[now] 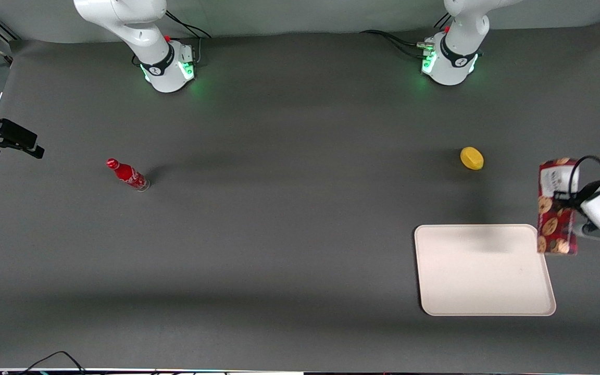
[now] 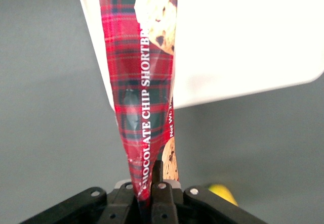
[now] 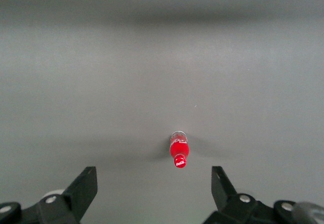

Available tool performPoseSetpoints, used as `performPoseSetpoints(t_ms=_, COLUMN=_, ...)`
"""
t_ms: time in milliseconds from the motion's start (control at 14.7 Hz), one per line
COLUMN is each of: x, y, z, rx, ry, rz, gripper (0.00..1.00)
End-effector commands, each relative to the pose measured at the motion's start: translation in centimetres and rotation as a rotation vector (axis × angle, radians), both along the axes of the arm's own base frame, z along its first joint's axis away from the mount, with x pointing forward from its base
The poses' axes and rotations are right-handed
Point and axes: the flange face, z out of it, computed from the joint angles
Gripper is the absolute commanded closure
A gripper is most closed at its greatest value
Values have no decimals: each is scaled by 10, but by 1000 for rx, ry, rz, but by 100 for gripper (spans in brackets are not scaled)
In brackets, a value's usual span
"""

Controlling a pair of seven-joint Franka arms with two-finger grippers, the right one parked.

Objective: Place red cookie box on tray
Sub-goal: 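Carry the upright box over the white tray and lower it, then open the left gripper to release the box on the tray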

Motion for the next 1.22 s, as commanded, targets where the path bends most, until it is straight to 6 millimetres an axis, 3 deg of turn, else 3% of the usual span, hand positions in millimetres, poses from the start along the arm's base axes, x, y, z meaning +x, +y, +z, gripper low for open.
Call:
performPoseSetpoints(t_ms=0, x=35, y=4, z=-16, rx=-17, ry=-88, rz=56, gripper=100)
performPoseSetpoints(t_ms=136, x=55, y=8, z=-35, rx=-25, ry=-101, rz=62, gripper=100)
performPoseSetpoints(t_ms=475, x=81, y=12, z=-106, rx=-32, ry=-175, rz=69, gripper=100)
performPoseSetpoints(t_ms=747, x=83, y=11, z=-127, rx=-34, ry=-184, rz=70, gripper=100)
performPoseSetpoints(t_ms=1154, x=82, y=18, z=-137, rx=-23, ry=-198, rz=75, gripper=100)
